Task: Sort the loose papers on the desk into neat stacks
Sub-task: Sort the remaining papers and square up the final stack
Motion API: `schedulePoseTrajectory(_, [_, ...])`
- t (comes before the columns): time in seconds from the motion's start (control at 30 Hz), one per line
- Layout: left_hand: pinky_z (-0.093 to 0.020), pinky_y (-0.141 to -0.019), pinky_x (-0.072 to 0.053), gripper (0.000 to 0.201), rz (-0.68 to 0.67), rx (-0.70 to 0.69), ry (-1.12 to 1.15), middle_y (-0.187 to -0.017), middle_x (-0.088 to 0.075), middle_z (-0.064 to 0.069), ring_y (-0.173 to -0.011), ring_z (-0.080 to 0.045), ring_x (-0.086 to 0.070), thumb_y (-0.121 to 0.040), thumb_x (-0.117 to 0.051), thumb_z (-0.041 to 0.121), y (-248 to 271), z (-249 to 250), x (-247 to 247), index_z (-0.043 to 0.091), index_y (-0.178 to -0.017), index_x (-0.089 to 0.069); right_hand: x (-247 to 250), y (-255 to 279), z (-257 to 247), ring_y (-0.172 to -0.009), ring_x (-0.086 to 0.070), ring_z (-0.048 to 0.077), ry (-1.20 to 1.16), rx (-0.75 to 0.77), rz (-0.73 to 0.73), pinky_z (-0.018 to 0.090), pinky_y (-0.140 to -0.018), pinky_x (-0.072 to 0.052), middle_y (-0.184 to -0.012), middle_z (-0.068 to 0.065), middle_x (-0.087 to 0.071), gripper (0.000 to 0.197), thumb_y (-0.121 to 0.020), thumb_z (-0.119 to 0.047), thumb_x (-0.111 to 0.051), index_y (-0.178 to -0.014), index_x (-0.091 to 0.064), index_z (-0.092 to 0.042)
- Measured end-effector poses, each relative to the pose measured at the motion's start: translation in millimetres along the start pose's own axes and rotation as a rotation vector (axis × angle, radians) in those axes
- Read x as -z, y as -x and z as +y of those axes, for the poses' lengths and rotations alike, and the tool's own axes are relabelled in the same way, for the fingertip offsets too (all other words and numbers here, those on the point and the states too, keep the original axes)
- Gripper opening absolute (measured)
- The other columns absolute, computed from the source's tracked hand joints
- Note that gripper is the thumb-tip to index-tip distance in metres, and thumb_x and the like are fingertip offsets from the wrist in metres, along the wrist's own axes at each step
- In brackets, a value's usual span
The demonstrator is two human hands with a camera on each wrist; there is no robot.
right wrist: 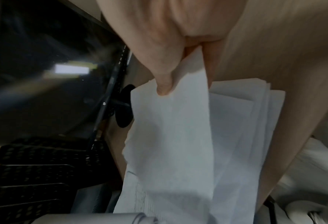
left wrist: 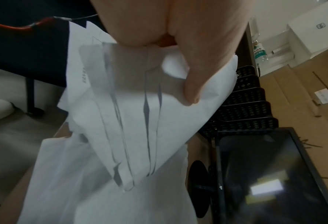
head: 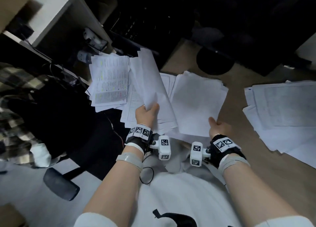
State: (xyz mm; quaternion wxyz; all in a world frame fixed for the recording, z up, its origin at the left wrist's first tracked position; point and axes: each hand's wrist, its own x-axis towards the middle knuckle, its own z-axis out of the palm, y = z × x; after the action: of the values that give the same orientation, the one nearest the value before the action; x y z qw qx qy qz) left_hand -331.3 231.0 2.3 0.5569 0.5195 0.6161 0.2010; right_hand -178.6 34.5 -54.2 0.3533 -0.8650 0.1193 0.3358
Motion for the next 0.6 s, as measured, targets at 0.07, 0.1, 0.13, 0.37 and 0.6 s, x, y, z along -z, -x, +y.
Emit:
schedulePoseTrajectory(0.07, [-0.030,-0.061,-0.047,0.022,0.018,0.000,-0.023,-0.063,-0.065,-0.001,-0.062,-0.015,-0.057,-0.071,-0.073,0.026,3.4,-2.8,-1.1,0.004,-0.071,-0.071,0.5,-0.4,0.6,-0.086,-0.057,0.032,0.008,-0.004,-0.019,0.036,-0.075,-0.040,-0.084,0.014,-0.059,0.042,-0.096,-0.040,-0.059,-0.079,-0.062,-0.002])
schedulePoseTrajectory(0.1, [-0.028,-0.060,-0.046,0.020,0.022,0.000,-0.017,-0.062,-0.064,-0.001,-0.061,-0.015,-0.056,-0.073,-0.074,0.023,5.7,-1.9,-2.2,0.004,-0.070,-0.070,-2.4,-2.9,1.5,-0.094,-0.061,0.034,0.005,-0.009,-0.029,0.037,-0.081,-0.043,-0.093,0.015,-0.063,0.038,-0.096,-0.037,-0.061,-0.087,-0.065,-0.001])
schedulePoseTrajectory(0.13, [-0.025,-0.058,-0.047,0.014,0.020,0.002,-0.018,-0.063,-0.064,0.000,-0.061,-0.014,-0.057,-0.078,-0.075,0.018,8.3,-0.2,-3.4,0.007,-0.069,-0.069,-3.6,-4.1,0.2,-0.106,-0.062,0.036,-0.003,-0.036,-0.054,0.037,-0.088,-0.045,-0.110,0.016,-0.066,0.038,-0.095,-0.034,-0.062,-0.105,-0.067,0.002])
schedulePoseTrajectory(0.37, [-0.029,-0.071,-0.054,0.015,-0.049,-0.022,-0.069,-0.074,-0.072,-0.003,-0.070,-0.018,-0.066,-0.075,-0.080,0.023,8.7,7.8,-5.5,0.011,-0.073,-0.072,-13.8,9.9,-38.7,-0.129,-0.050,0.028,-0.006,0.130,-0.205,0.037,-0.104,-0.043,-0.144,0.010,-0.048,0.077,-0.079,-0.028,-0.076,-0.145,-0.041,-0.011])
schedulePoseTrajectory(0.6, [-0.028,-0.070,-0.059,0.035,-0.122,-0.053,-0.038,-0.080,-0.077,-0.005,-0.077,-0.018,-0.075,-0.064,-0.094,0.026,-4.8,31.1,-4.7,0.004,-0.086,-0.077,-29.8,67.8,-115.3,-0.124,-0.053,0.004,-0.117,0.627,-0.593,0.024,-0.101,-0.046,-0.137,-0.012,-0.057,0.068,-0.080,-0.014,-0.080,-0.140,-0.053,-0.031])
